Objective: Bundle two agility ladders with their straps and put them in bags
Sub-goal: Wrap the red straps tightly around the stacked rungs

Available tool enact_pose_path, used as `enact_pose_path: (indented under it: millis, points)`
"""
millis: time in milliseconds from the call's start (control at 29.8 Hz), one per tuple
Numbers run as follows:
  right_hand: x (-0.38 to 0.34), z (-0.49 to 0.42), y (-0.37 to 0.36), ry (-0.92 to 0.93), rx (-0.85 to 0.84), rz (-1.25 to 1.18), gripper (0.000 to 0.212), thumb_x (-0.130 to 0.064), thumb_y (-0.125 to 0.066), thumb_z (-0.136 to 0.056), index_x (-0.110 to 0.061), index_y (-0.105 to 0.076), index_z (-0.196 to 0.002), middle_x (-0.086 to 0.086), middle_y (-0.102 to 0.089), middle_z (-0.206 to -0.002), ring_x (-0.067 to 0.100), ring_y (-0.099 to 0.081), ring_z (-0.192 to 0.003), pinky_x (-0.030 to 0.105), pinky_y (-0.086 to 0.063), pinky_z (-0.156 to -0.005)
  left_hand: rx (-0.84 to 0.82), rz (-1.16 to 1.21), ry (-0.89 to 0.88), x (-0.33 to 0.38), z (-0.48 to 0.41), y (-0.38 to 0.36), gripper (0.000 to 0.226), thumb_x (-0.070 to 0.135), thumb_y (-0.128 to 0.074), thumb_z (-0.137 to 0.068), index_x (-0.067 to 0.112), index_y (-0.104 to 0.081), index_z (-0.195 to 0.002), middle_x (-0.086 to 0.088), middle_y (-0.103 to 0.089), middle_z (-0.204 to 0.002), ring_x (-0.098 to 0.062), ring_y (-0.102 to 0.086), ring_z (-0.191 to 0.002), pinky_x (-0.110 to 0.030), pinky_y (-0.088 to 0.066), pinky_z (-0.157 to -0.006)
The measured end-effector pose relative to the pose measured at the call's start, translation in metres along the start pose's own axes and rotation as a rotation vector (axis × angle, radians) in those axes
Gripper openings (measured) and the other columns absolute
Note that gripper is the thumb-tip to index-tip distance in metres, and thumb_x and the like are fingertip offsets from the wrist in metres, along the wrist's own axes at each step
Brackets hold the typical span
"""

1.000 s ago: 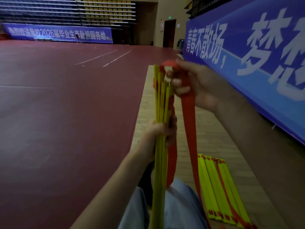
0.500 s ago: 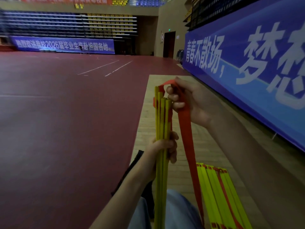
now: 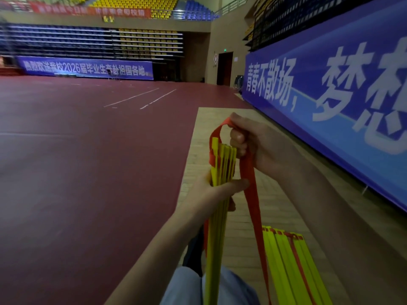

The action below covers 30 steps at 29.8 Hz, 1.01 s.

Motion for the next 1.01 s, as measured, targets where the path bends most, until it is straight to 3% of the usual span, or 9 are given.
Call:
enact_pose_path:
  millis: [302, 504, 605, 672, 739, 806, 874, 941, 1008]
  points:
    - [0.015, 0.014, -0.001, -0.093, -0.148, -0.055, 0.023, -0.03, -0.055, -0.073, -0.017, -0.056, -0.054, -0.007, -0.042, -0.036, 0.003, -0.028, -0.026, 0.012, -0.02, -0.032, 0.136, 0.081, -0.129, -0.018, 0.01, -0.005, 0.036, 0.038, -0.067, -0.055, 0.015, -0.055, -0.08, 0.008, -0.05, -0.05, -0.01, -0.046, -0.042, -0.025, -0.04, -0.045]
    - [0.017, 0.022, 0.01, -0.123, -0.09, -0.06, 0.033, -0.027, -0.051, -0.084, -0.016, -0.052, -0.053, -0.007, -0.039, -0.033, 0.003, -0.027, -0.024, 0.013, -0.018, -0.031, 0.122, 0.004, -0.121, -0.016, 0.008, -0.012, 0.018, 0.026, -0.065, -0.075, 0.016, -0.051, -0.072, 0.006, -0.052, -0.05, -0.011, -0.051, -0.045, -0.025, -0.045, -0.048]
    - [0.018, 0.027, 0.015, -0.121, -0.072, -0.133, 0.031, -0.028, -0.051, -0.082, -0.016, -0.052, -0.053, -0.008, -0.037, -0.033, 0.003, -0.028, -0.024, 0.012, -0.021, -0.029, 0.097, -0.253, -0.118, -0.011, 0.01, -0.012, 0.033, 0.045, -0.058, -0.077, 0.014, -0.048, -0.072, 0.003, -0.051, -0.059, -0.007, -0.05, -0.05, -0.025, -0.045, -0.053]
    - [0.019, 0.029, 0.015, -0.119, -0.083, -0.156, 0.029, -0.028, -0.053, -0.077, -0.015, -0.055, -0.052, -0.007, -0.037, -0.033, 0.003, -0.029, -0.025, 0.012, -0.022, -0.03, 0.149, -0.677, -0.179, 0.0, 0.014, -0.008, 0.046, 0.066, -0.041, -0.074, 0.02, -0.046, -0.074, 0.008, -0.049, -0.063, -0.007, -0.048, -0.055, -0.03, -0.042, -0.057]
    - [0.025, 0.03, 0.015, -0.144, -0.081, -0.187, 0.025, -0.028, -0.054, -0.075, -0.014, -0.057, -0.055, -0.007, -0.037, -0.033, 0.003, -0.029, -0.026, 0.012, -0.023, -0.03, 0.275, -1.022, -0.276, 0.016, 0.018, -0.003, 0.064, 0.084, -0.026, -0.068, 0.032, -0.046, -0.099, 0.015, -0.053, -0.082, -0.004, -0.054, -0.073, -0.027, -0.044, -0.063]
    - [0.035, 0.03, 0.015, -0.177, -0.076, -0.218, 0.02, -0.028, -0.054, -0.075, -0.014, -0.055, -0.06, -0.006, -0.037, -0.034, 0.003, -0.03, -0.026, 0.012, -0.024, -0.029, 0.312, -0.928, -0.296, 0.024, 0.02, 0.004, 0.093, 0.082, -0.042, -0.066, 0.033, -0.018, -0.14, 0.018, -0.051, -0.108, -0.003, -0.054, -0.097, -0.026, -0.044, -0.077]
    - [0.042, 0.03, 0.013, -0.197, -0.078, -0.201, 0.02, -0.03, -0.054, -0.074, -0.015, -0.05, -0.063, -0.007, -0.037, -0.035, 0.002, -0.031, -0.026, 0.012, -0.026, -0.028, 0.12, -0.557, -0.278, 0.022, 0.014, -0.003, 0.111, 0.054, -0.071, -0.065, 0.033, 0.005, -0.145, 0.011, -0.051, -0.118, -0.004, -0.056, -0.107, -0.023, -0.044, -0.087]
    - [0.052, 0.03, 0.009, -0.233, -0.084, -0.169, 0.023, -0.035, -0.055, -0.071, -0.015, -0.05, -0.06, -0.008, -0.037, -0.035, 0.002, -0.031, -0.026, 0.012, -0.027, -0.028, -0.009, -0.257, -0.25, 0.02, 0.013, -0.001, 0.121, 0.029, -0.084, -0.054, 0.035, -0.002, -0.143, 0.008, -0.053, -0.114, -0.003, -0.06, -0.104, -0.025, -0.05, -0.088]
    - [0.059, 0.029, 0.006, -0.231, -0.07, -0.122, 0.028, -0.042, -0.058, -0.066, -0.015, -0.05, -0.061, -0.007, -0.039, -0.035, 0.003, -0.032, -0.027, 0.014, -0.028, -0.029, 0.002, -0.065, -0.177, 0.021, 0.012, 0.005, 0.108, 0.029, -0.083, -0.057, 0.041, -0.016, -0.141, 0.014, -0.055, -0.112, 0.001, -0.061, -0.102, -0.025, -0.051, -0.087]
Point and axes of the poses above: each hand's wrist, its own z-axis away from the middle knuckle, its own y-axis out of the back of the hand, x = y × z, the point moved 6 cm from there along -z, towards the middle knuckle
